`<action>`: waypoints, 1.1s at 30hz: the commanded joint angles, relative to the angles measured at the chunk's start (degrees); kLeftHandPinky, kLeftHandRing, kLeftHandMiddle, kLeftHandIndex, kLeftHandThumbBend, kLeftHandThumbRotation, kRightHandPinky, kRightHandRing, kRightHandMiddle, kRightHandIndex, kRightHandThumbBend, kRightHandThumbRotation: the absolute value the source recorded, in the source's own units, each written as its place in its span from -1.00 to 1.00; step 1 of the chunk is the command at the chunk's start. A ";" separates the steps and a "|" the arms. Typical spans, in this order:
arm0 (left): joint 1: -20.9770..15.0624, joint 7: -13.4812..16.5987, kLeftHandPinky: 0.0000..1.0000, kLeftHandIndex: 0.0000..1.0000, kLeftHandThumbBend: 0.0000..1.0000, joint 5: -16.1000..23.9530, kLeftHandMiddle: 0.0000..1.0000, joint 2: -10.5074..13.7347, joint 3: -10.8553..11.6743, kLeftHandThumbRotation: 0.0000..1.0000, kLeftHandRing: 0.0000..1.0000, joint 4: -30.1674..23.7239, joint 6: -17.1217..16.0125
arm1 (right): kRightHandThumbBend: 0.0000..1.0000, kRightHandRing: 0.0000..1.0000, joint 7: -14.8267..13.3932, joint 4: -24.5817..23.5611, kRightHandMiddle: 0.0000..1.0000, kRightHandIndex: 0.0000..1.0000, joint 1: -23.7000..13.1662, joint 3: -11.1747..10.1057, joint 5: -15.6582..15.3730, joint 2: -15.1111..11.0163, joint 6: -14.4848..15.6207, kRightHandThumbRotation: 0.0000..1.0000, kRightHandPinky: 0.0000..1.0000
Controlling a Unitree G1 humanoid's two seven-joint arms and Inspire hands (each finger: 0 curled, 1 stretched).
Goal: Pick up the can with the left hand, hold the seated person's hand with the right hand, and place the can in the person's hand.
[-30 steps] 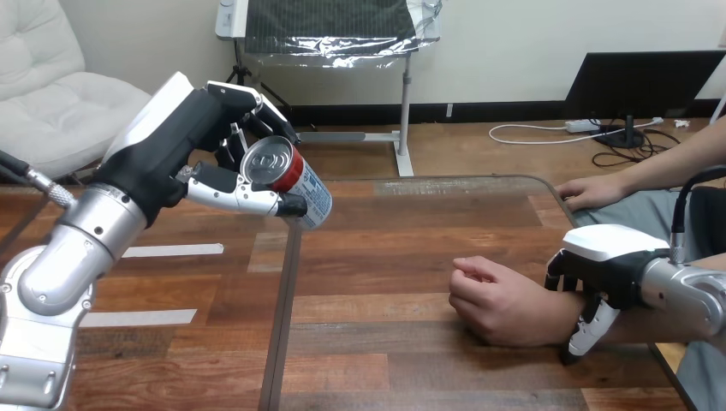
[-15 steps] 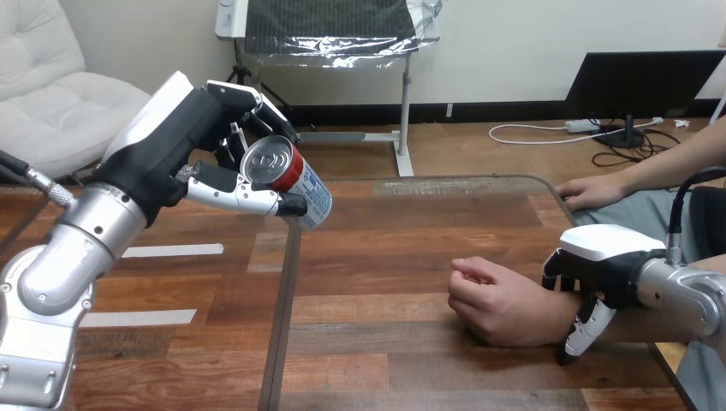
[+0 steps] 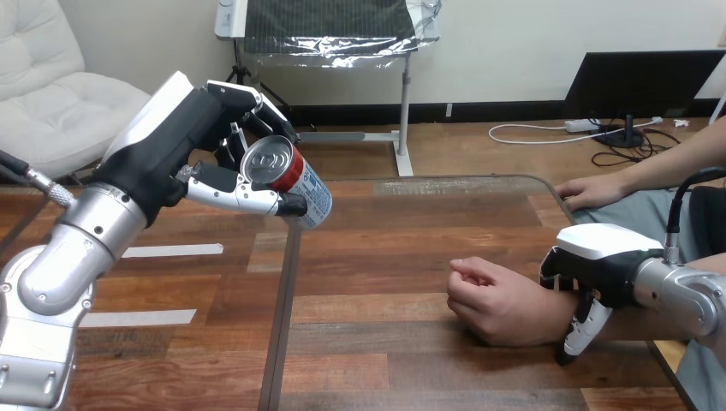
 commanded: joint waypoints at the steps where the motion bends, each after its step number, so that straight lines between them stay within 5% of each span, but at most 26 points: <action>1: -2.66 0.60 -0.57 -0.24 0.24 -0.52 -0.32 0.77 1.57 -1.00 -0.45 -3.30 -0.44 | 0.67 -0.29 0.68 1.86 -0.12 -0.06 2.57 2.39 0.40 3.74 -0.07 -0.87 -0.45; 9: -2.64 0.58 -0.57 -0.23 0.24 -0.41 -0.32 0.86 1.59 -1.00 -0.45 -3.35 -0.25 | 0.70 -0.36 0.62 2.69 -0.20 -0.17 2.32 2.19 1.59 3.37 -1.57 -0.98 -0.50; 33: -3.45 0.75 -0.57 -0.23 0.24 -0.37 -0.32 0.58 1.33 -1.00 -0.44 -1.69 -0.24 | 0.72 -0.32 3.88 2.41 -0.18 -0.19 1.01 1.16 3.96 2.49 0.39 -1.00 -0.48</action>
